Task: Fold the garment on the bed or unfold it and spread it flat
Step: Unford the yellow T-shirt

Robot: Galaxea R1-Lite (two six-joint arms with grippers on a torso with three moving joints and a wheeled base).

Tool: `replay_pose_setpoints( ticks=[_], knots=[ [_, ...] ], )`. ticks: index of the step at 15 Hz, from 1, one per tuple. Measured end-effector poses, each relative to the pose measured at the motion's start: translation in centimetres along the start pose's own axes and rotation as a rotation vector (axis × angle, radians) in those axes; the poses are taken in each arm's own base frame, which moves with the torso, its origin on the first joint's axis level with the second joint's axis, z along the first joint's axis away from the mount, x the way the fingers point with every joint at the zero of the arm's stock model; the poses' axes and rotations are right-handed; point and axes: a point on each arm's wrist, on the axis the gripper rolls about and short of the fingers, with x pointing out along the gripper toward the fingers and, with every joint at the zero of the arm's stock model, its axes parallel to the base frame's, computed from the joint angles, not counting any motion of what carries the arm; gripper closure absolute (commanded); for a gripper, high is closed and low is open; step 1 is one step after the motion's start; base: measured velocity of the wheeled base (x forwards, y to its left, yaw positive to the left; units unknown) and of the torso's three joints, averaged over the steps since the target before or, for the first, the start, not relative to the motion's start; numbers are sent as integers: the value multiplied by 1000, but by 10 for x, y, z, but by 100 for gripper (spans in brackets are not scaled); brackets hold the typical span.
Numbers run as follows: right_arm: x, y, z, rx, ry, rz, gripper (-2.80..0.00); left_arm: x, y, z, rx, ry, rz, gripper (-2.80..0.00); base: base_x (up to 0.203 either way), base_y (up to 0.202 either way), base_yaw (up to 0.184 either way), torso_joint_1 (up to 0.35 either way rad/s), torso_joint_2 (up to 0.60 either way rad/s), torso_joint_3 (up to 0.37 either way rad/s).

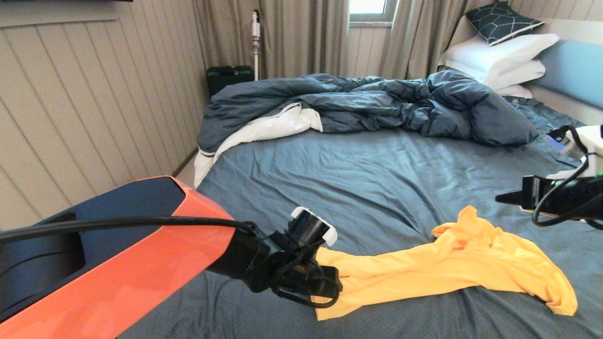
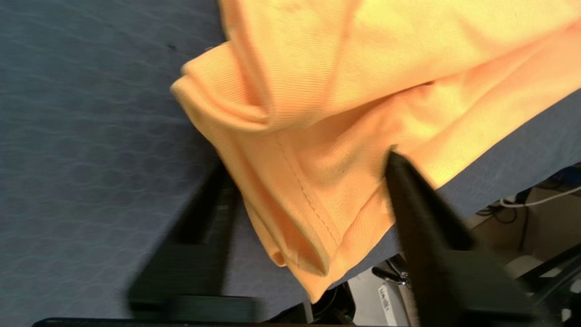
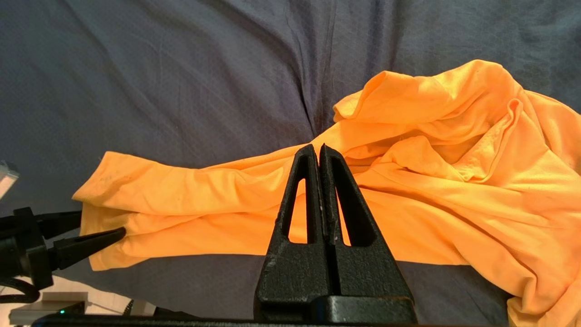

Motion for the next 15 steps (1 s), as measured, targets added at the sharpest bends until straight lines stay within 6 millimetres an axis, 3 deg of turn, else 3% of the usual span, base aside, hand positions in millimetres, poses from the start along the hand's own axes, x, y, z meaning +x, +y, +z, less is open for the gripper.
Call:
replay_pose_setpoints(
  ticks=[7,12,15],
  knots=[
    [-1,1,0,-5,-4,2,0,-5,5,-1,8,2,12,0,0,0,0,0,0,0],
    [1,1,-1,0,6,4,0,-32,37,8,-59,-26,58,0,0,0,0,0,0,0],
    [3,1,-2,1,12,6,0,-50,70,18,-101,-59,103,0,0,0,0,0,0,0]
  ],
)
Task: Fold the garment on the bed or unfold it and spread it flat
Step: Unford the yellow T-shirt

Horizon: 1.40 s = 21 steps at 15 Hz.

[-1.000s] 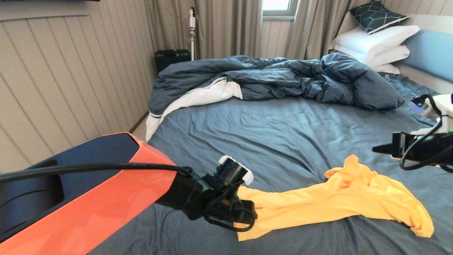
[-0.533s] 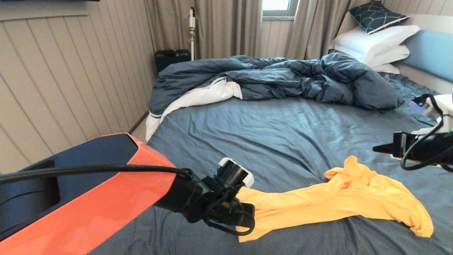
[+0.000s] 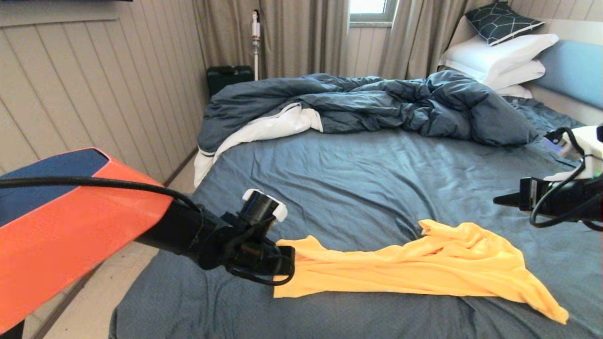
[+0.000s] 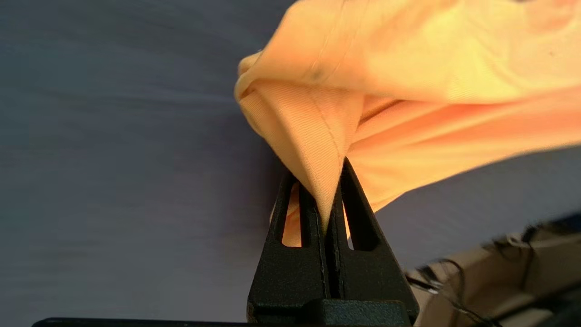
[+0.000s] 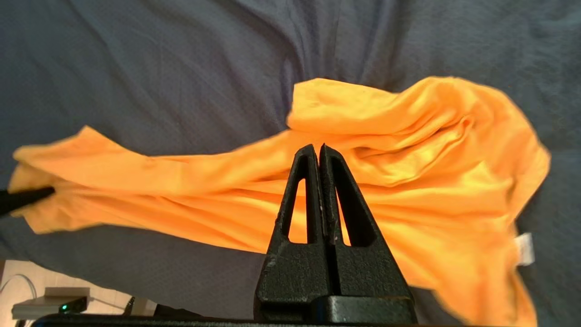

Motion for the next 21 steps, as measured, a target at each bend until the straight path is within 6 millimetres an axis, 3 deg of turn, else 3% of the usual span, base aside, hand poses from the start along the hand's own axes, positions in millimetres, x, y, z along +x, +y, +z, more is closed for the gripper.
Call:
replay_pose_setpoints(
  ticks=[5,11,15,19,20,21],
  knots=[
    [5,-2,-1,8,14,-1,0,-26,72,16,-50,-35,97,0,0,0,0,0,0,0],
    [16,-6,-2,12,17,1,0,-61,148,6,-99,-23,155,0,0,0,0,0,0,0],
    [18,-7,-2,15,25,0,0,-74,170,0,-108,-23,173,0,0,0,0,0,0,0],
    [22,-4,-3,13,35,9,0,-77,171,-1,-112,-24,167,0,0,0,0,0,0,0],
    [22,-4,-3,12,36,10,0,-77,169,-1,-108,-23,165,-280,0,0,0,0,0,0],
    [22,-4,-3,12,36,10,0,-76,167,-2,-103,-20,161,-280,0,0,0,0,0,0]
  ],
)
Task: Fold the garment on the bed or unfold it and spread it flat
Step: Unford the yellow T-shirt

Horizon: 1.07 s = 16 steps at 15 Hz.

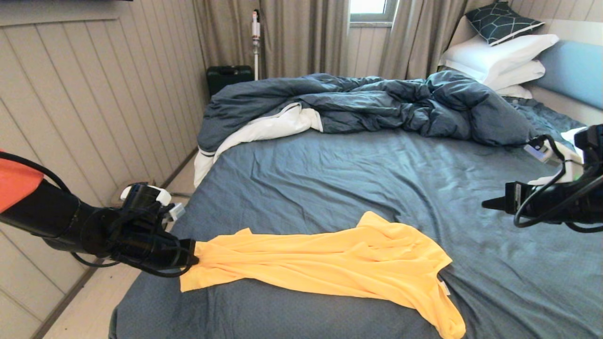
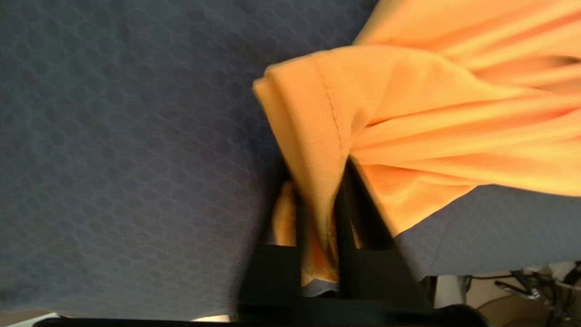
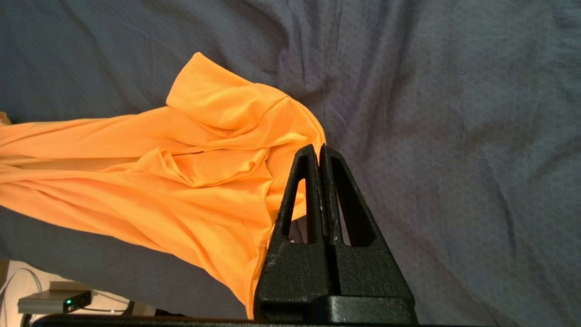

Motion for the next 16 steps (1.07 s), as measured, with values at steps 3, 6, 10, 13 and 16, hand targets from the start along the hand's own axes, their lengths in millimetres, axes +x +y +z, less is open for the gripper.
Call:
replay_pose_setpoints(
  ticks=[3,6,10,13,16],
  knots=[
    [0,0,-1,0,3,0,-280,-3,-3,-4,7,1,-9,-280,0,0,0,0,0,0],
    [1,0,0,2,2,2,-280,-17,-6,-5,13,-24,-26,-280,0,0,0,0,0,0],
    [2,0,-1,2,8,4,-280,-47,1,-4,-7,-112,-11,-280,0,0,0,0,0,0],
    [7,4,-2,-3,22,21,-280,-68,20,9,-56,-203,24,-280,0,0,0,0,0,0],
    [14,16,-4,-16,43,57,0,-73,17,28,-44,-254,13,0,0,0,0,0,0,0]
  ],
)
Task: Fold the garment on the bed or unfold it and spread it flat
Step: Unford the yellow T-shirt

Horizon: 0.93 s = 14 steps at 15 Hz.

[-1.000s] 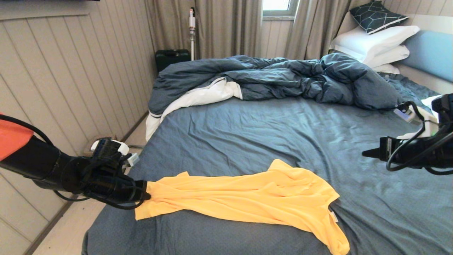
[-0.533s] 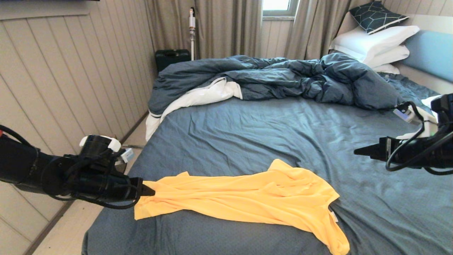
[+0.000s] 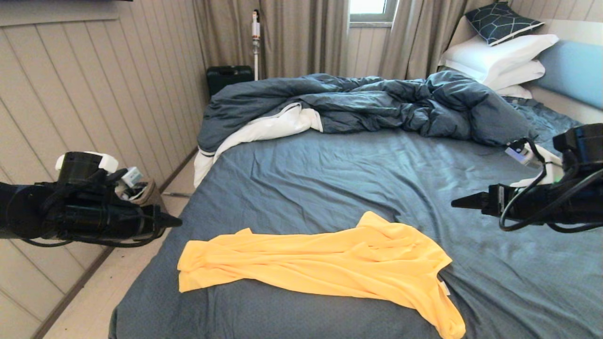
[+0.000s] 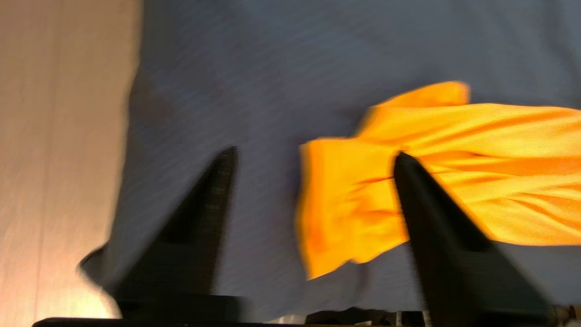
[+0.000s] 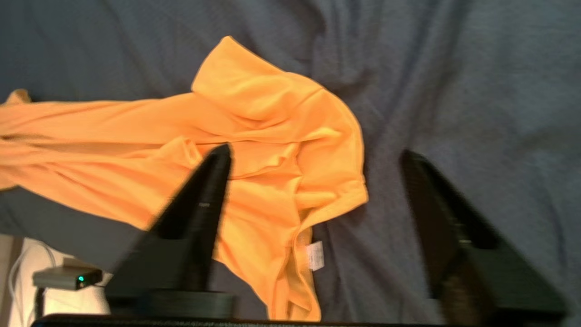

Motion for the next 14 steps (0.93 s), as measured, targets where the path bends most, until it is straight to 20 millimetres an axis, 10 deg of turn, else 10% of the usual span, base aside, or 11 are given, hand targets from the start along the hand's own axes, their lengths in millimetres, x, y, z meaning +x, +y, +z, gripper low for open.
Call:
replay_pose_setpoints(
  ticks=[8,14],
  knots=[
    [27,35,1,-39,56,104,0,39,-95,-12,194,93,-160,0,0,0,0,0,0,0],
    [27,33,-8,-29,81,108,0,32,-103,-30,569,86,-101,0,0,0,0,0,0,0]
  ],
)
